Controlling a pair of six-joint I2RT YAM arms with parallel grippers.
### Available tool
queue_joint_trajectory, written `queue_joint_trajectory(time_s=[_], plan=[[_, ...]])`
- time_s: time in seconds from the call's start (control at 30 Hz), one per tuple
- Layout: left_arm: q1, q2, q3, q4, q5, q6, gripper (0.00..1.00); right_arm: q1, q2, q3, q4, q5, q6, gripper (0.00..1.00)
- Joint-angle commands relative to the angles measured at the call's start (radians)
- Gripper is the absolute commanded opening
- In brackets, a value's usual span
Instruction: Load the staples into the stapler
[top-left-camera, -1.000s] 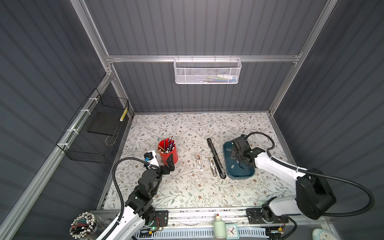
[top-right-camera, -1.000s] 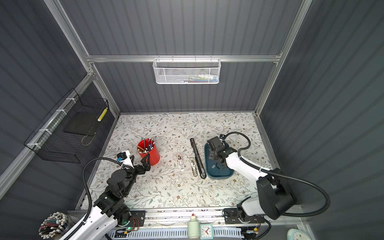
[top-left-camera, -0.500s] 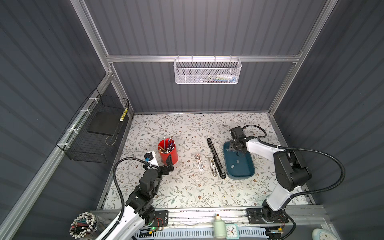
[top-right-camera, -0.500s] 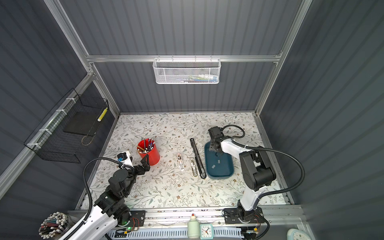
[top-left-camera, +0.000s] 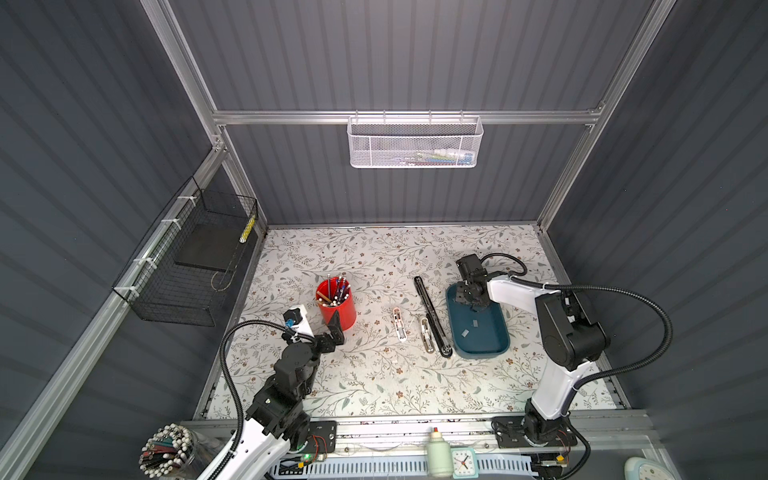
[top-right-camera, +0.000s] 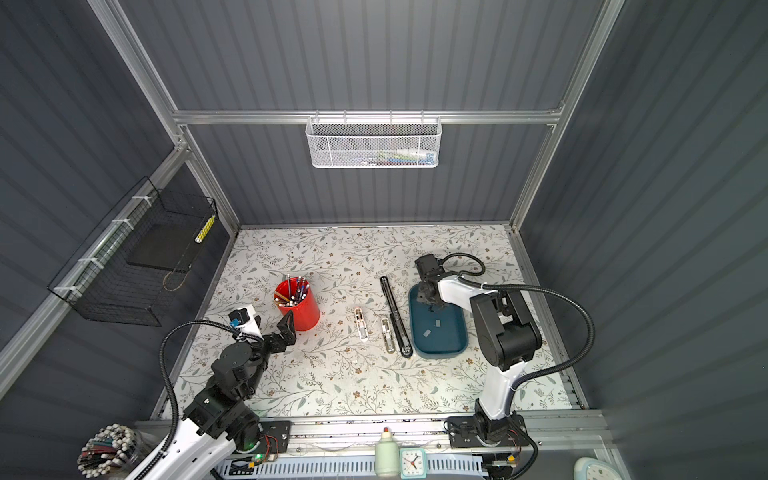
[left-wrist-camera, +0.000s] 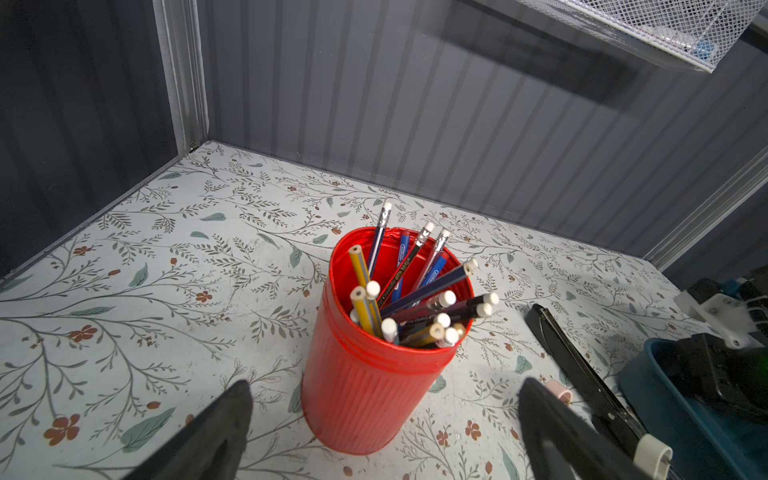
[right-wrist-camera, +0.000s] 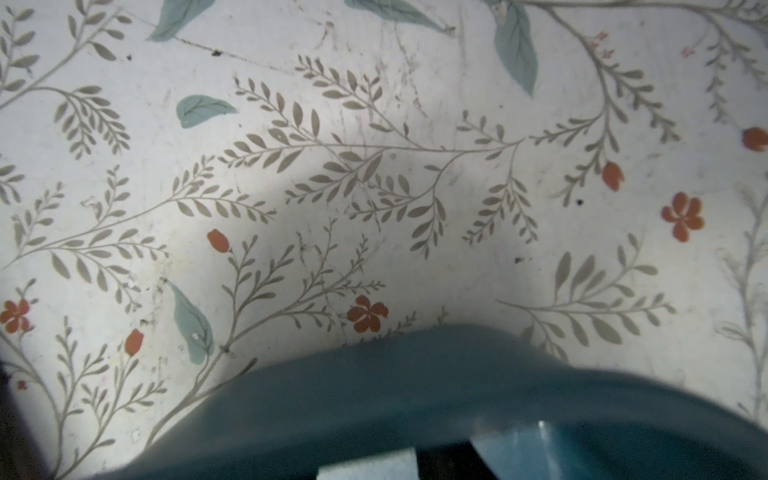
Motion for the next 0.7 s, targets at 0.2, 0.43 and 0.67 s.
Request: queue_joint_trajectory(time_s=[0.2,0.43,0.67], plan=[[-0.002,0.065,0.015,0.042,-0.009,0.005,1.0,-0.009,0.048,0.028,-0.031,0.016,0.038,0.35],[-0.002,0.049,0.011,0.036,-0.009,0.006,1.0,-0.008,0.05,0.016,-0.041,-0.011,0.06,0.26],[-0.002,0.036,0.008,0.029,-0.008,0.004,1.0,-0.009,0.05,0.017,-0.038,-0.023,0.069,0.16]])
